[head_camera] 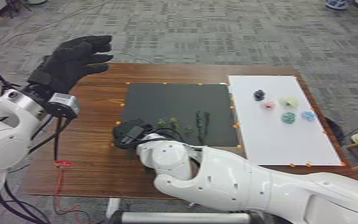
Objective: Arrange flowers
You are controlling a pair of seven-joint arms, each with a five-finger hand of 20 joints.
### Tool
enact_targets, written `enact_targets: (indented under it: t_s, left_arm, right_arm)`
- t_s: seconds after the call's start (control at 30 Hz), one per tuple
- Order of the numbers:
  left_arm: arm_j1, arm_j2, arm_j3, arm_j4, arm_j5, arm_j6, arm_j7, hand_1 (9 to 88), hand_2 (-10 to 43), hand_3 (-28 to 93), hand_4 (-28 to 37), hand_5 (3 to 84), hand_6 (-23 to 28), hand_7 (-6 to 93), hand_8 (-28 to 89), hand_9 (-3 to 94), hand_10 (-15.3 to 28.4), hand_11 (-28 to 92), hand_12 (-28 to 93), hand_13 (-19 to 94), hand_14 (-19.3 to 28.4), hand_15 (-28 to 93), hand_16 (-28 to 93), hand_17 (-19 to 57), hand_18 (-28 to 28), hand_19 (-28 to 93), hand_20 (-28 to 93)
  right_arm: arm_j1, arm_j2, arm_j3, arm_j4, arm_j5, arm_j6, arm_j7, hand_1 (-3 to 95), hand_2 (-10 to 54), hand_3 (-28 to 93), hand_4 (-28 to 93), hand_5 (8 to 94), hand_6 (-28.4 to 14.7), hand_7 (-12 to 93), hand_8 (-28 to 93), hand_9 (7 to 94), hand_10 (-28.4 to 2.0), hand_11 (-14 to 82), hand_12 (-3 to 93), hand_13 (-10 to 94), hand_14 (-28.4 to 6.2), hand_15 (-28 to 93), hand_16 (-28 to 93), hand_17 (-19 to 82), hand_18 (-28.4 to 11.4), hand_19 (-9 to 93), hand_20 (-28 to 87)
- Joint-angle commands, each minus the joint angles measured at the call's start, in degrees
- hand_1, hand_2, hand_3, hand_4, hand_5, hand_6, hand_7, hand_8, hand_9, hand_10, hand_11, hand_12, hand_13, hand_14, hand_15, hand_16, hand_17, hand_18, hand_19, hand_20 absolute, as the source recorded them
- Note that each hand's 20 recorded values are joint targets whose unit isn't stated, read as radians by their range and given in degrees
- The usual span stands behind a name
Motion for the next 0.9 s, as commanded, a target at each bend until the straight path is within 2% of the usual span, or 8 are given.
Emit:
enact_targets:
  t_s: [0.03, 0.17, 0.33, 0.47, 0.57, 0.9]
  left_arm:
    - [0.25, -0.61, -0.4, -0.42, -0.03, 0.67, 0.25, 24.3, -2.6, 70, -26.2, 27.7, 2.9, 20.9, -10, 19.6, 10.5, 26, 21, 11, 13.4, 48, -4, -10.0, 19.5, 40, 12]
    - [0.23, -0.68, -0.39, -0.36, -0.05, 0.53, 0.09, 24.3, -2.4, 69, -26.2, 27.7, 2.9, 20.9, -10, 19.7, 10.5, 26, 21, 11, 13.4, 48, -4, -10.0, 19.5, 40, 12]
    - [0.58, -0.81, -0.63, -0.47, 0.0, 0.63, 0.05, 24.4, -2.4, 69, -26.2, 27.8, 3.0, 20.8, -10, 19.7, 10.6, 26, 21, 11, 13.4, 48, -4, -9.9, 19.5, 40, 12]
    - [1.34, -0.88, -1.12, -0.72, -0.03, 0.65, 0.02, 24.4, -2.5, 69, -26.2, 27.8, 2.9, 20.9, -10, 19.7, 10.5, 26, 21, 11, 13.4, 48, -4, -9.9, 19.5, 40, 12]
    - [1.08, -0.85, -0.83, -0.61, -0.09, 0.63, -0.07, 24.4, -2.4, 69, -26.3, 27.8, 2.9, 20.9, -10, 19.6, 10.4, 26, 21, 11, 13.4, 48, -4, -9.9, 19.5, 40, 12]
    - [1.77, -1.12, -1.33, -0.89, 0.02, 0.48, -0.04, 24.4, -2.4, 69, -26.2, 27.8, 2.9, 20.8, -10, 19.7, 10.6, 26, 21, 11, 13.5, 48, -4, -9.9, 19.6, 40, 12]
  right_arm:
    - [-0.56, 0.6, 1.45, 0.52, -0.26, 0.14, 0.43, 14.6, 38.9, 93, -10, 48.1, 2.1, 15, -14, 90.5, -7.0, 69.9, 35.3, 89, -6.2, 90, 40, 61, -22.6, 93, 80]
    - [-1.07, 0.68, 2.17, 0.62, -0.64, 0.44, -0.39, 14.0, 34.4, 92, -11, 48.1, 2.1, 15, -14, 90.5, -7.0, 69.5, 35.1, 89, -6.2, 90, 40, 62, -22.9, 93, 80]
    - [-1.79, 0.83, 2.85, 0.11, -0.88, 0.19, -1.27, 17.0, 21.7, 85, -16, 47.6, 2.3, 16, -14, 90.3, -6.9, 69.2, 35.2, 89, -6.2, 89, 40, 62, -23.4, 93, 79]
    - [-1.84, 1.25, 2.5, -1.16, -1.09, 1.32, -1.78, 16.2, 15.9, 81, -20, 47.3, 2.2, 16, -14, 90.2, -6.9, 69.1, 34.9, 89, -6.2, 89, 40, 62, -23.4, 93, 79]
    - [-1.53, 1.57, 2.15, -2.03, -0.69, 2.4, -1.74, 14.9, 14.1, 80, -22, 47.3, 2.3, 16, -14, 90.1, -6.9, 69.1, 34.9, 88, -6.2, 89, 40, 61, -23.4, 93, 79]
    - [-0.82, 2.08, 1.81, -2.85, -0.28, 4.34, -1.3, 13.5, 9.4, 78, -25, 48.4, 2.1, 15, -14, 90.2, -6.9, 68.9, 34.4, 88, -5.9, 89, 40, 62, -23.3, 93, 79]
